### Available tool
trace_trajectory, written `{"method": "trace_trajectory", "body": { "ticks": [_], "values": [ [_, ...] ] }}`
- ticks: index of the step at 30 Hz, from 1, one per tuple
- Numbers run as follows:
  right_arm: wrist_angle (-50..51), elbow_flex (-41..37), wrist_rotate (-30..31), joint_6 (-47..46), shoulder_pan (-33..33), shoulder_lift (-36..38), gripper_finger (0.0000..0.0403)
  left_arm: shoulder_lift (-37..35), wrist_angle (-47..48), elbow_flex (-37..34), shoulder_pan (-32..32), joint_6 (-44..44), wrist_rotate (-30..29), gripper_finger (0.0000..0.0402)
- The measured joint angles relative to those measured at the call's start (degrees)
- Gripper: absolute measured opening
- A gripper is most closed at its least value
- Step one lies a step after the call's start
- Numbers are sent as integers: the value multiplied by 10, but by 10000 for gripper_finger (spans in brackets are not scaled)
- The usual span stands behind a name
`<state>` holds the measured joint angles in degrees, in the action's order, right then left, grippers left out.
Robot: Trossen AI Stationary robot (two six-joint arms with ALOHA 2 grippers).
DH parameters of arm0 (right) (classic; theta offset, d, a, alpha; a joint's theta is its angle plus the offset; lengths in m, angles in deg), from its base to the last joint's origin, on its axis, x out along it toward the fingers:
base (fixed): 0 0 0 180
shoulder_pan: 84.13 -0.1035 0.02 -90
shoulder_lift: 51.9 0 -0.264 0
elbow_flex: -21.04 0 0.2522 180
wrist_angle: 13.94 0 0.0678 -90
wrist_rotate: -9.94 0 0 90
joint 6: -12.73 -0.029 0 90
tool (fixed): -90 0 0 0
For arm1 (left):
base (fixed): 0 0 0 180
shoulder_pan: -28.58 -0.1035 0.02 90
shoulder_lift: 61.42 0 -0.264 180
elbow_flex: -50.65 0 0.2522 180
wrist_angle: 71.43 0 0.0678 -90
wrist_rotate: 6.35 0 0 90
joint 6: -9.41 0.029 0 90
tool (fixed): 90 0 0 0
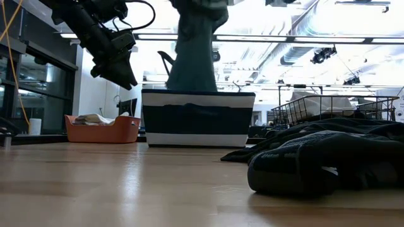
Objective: Pick & Place Cloths
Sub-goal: Put the blue shirt into the blue bin
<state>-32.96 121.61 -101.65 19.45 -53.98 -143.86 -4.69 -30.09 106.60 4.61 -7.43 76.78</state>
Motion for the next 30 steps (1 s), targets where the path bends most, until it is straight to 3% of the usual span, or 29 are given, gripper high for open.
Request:
{"method": "trace_trajectory", "body": {
  "ticks": [3, 21, 30],
  "values": [
    [28, 0, 3, 12, 0, -13, 29, 0, 2, 0, 0, 0, 0, 179],
    [417, 0, 82, 6, 27, -22, 29, 0, 17, 0, 0, 0, 0, 179],
    [527, -20, 125, -39, 14, -22, 29, 0, 17, 0, 0, -2, -1, 179]
  ]
}}
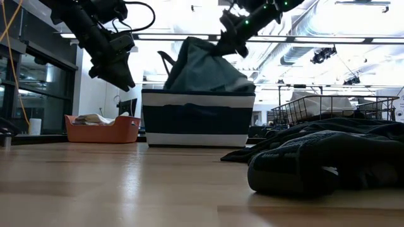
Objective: Pick & Place Cloths
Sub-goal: Put the blue shirt into the blue bin
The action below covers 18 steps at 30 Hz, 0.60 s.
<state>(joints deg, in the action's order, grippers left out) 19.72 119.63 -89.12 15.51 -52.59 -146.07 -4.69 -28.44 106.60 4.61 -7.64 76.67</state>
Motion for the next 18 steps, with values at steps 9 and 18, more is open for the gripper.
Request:
{"method": "trace_trajectory", "body": {
  "ticks": [9, 18],
  "values": [
    [-69, -67, -25, -48, -8, -24, 29, 0, -8, 0, 0, 0, -2, 179],
    [-143, -70, -48, -90, -28, -126, 29, 0, -8, 0, 0, 0, -2, 179]
  ]
}}
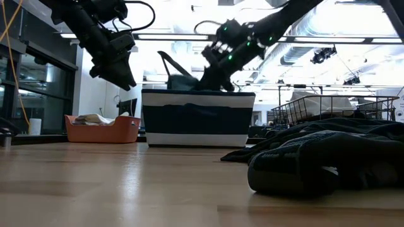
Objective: Pick & Place Cloths
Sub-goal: Put the blue shirt into the blue bin, then put the black boxer into the wire basket
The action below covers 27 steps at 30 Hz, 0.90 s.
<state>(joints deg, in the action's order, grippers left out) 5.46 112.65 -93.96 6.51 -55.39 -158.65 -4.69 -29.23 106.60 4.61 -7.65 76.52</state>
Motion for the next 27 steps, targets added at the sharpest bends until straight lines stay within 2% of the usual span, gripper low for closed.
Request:
{"method": "trace_trajectory", "body": {
  "ticks": [9, 16, 19, 27],
  "values": [
    [8, 0, 5, -70, 6, -53, 29, 0, 0, 0, 0, 0, 0, 179],
    [25, 1, 8, -74, 2, -61, 30, 0, 0, 0, 0, 0, 1, 179],
    [24, 1, 10, -72, 1, -53, 64, 0, 0, 0, 0, 0, 1, 179],
    [22, 0, 21, -46, -3, -4, 203, 0, 3, 0, 0, 0, 1, 179]
  ]
}}
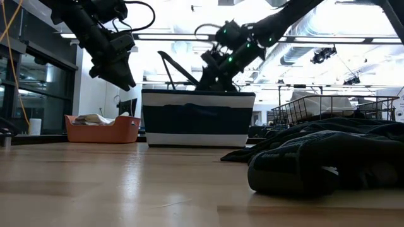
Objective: Pick & Place Cloths
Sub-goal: Put the black boxer into the wire basket
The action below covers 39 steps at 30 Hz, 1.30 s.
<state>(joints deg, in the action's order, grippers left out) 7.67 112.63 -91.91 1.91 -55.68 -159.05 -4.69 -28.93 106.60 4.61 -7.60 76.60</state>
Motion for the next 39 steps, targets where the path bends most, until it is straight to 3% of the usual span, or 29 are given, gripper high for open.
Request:
{"method": "trace_trajectory", "body": {
  "ticks": [5, 10, 19, 26, 34, 39],
  "values": [
    [15, 0, -2, 6, -4, 54, 276, 0, 0, 0, 0, 0, 0, 179],
    [54, 0, 9, -2, -5, 110, 310, 0, 0, 0, 0, 0, 0, 179],
    [255, 0, 13, -4, -39, 184, 296, 0, 2, 0, 0, 0, 0, 179],
    [409, 0, 14, 21, -142, 195, 290, 0, 2, 0, 0, 0, 0, 179],
    [466, 0, 15, 13, -274, 195, 290, 0, 2, 0, 0, 0, 0, 179],
    [455, -17, 49, -31, -341, 196, 290, 0, 2, 0, 0, 0, 0, 179]
  ]
}}
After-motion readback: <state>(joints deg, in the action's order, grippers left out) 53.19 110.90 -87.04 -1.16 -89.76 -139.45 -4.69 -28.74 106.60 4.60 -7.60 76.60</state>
